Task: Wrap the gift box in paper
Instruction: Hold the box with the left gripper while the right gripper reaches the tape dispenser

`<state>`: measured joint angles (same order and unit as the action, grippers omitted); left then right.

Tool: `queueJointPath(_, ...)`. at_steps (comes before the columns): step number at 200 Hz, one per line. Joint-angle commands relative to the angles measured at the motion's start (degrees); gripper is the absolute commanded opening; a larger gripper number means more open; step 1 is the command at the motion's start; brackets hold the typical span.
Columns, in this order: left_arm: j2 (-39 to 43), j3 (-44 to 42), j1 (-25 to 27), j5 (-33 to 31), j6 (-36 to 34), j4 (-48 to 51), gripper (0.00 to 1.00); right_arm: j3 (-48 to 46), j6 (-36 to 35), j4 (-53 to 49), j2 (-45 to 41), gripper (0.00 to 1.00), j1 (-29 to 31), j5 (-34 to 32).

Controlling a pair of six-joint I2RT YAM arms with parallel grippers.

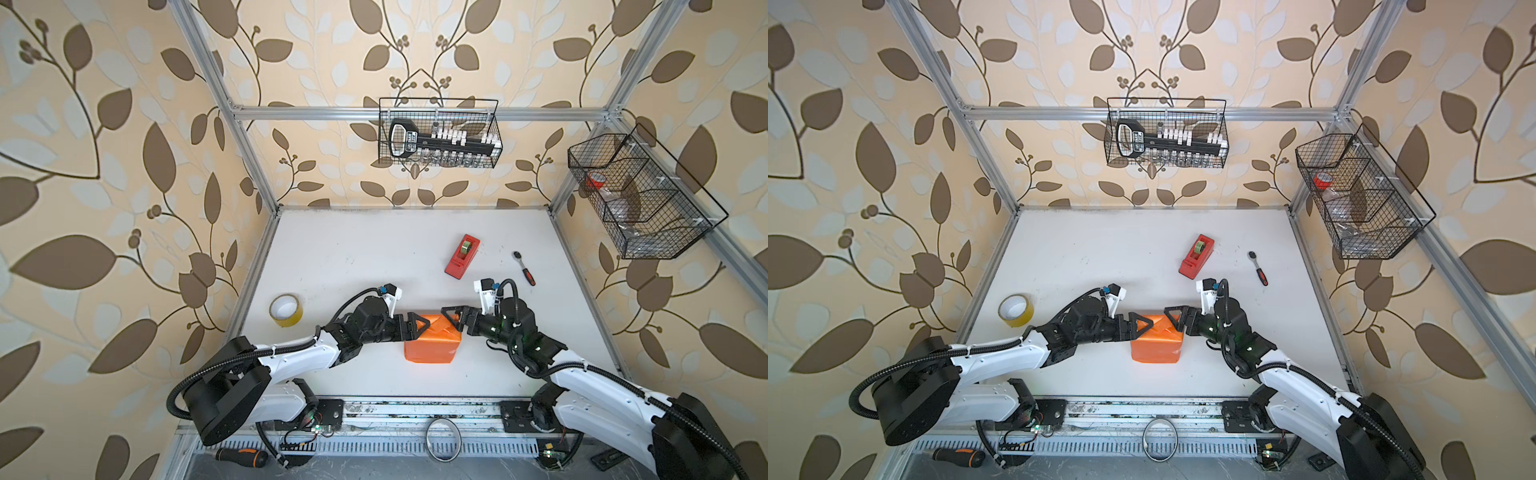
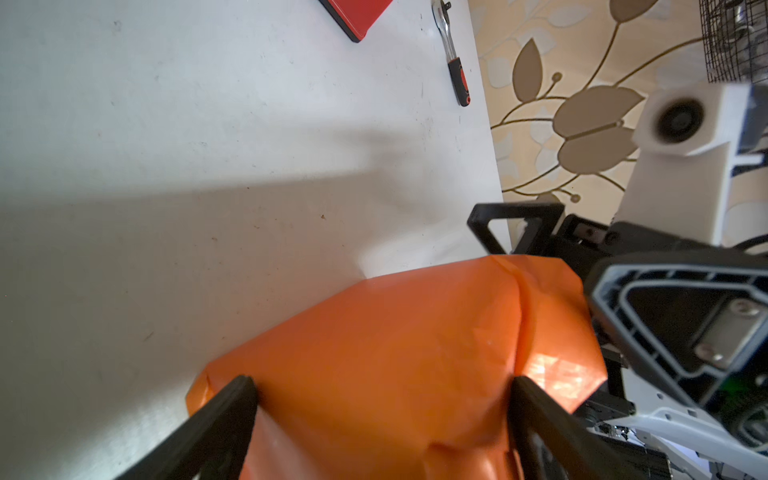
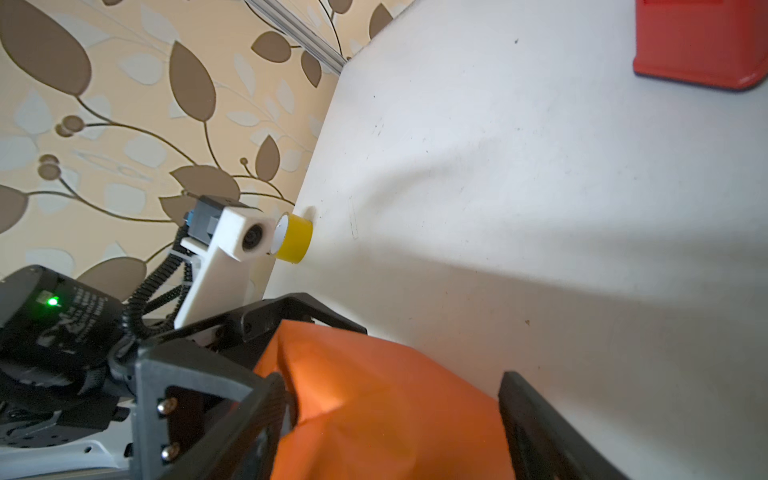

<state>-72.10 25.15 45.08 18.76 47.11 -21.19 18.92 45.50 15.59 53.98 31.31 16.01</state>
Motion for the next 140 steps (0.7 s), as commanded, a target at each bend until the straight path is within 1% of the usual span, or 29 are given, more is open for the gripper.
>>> queueJointPath(1, -1.66, -2.12, 1.20, -3.48, -5.34, 14.16, 0.94, 3.27, -2.64, -5.28, -0.68, 0.82, -2.13, 3.15)
queueJointPath(34, 0.08, -1.59, 1.15, -5.08, -6.54, 17.21, 0.94, 6.58, -4.51, -8.49, -0.48, 0.82, -7.67, 6.48)
queueJointPath(50, 0.76, -1.12, 1.15, -5.55, -7.09, 18.29, 0.94, 8.69, -5.40, -10.23, 1.22, 0.82, -10.83, 8.16)
queueJointPath(70, 1.23, -0.21, 1.16, -5.77, -7.81, 19.60, 0.94, 11.55, -6.16, -11.75, 4.44, 0.79, -15.07, 8.45)
queueJointPath(91, 0.94, 0.64, 1.17, -5.72, -8.08, 19.63, 0.94, 14.67, -6.51, -11.00, 9.36, 0.76, -19.71, 8.82)
queueJointPath(108, 0.42, 1.13, 1.15, -5.49, -8.15, 19.52, 0.94, 18.16, -8.23, -11.55, 14.45, 0.73, -21.49, 6.36)
queueJointPath(140, -0.32, 1.72, 1.15, -4.80, -8.07, 19.36, 0.94, 25.10, -9.42, -9.61, 26.07, 0.63, -24.00, 6.80)
